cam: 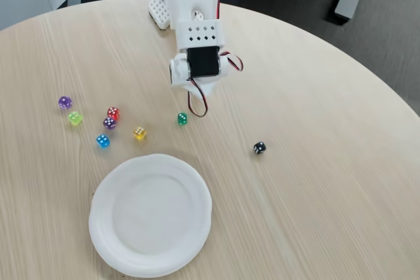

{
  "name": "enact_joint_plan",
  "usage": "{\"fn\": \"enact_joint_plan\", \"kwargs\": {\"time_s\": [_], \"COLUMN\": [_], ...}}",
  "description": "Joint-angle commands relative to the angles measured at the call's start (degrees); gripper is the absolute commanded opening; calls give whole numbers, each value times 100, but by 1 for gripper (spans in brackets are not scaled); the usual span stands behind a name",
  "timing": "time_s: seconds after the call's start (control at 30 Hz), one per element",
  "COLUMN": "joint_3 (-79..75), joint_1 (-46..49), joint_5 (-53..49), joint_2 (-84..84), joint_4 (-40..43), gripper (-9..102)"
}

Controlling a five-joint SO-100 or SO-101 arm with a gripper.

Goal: Pick a purple dice and put it in the plate.

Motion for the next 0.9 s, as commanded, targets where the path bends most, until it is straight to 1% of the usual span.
{"fn": "enact_joint_plan", "kwargs": {"time_s": [0.0,0.17,0.27,0.4,0.63,0.87], "joint_3": [-9,-9,-18,-18,-97,-202], "joint_1": [26,26,26,26,26,26], "joint_5": [-9,-18,-18,44,360,431], "joint_2": [62,62,62,62,62,246], "joint_4": [-9,-9,-53,-70,-79,-88], "gripper": [10,12,11,0,0,4]}}
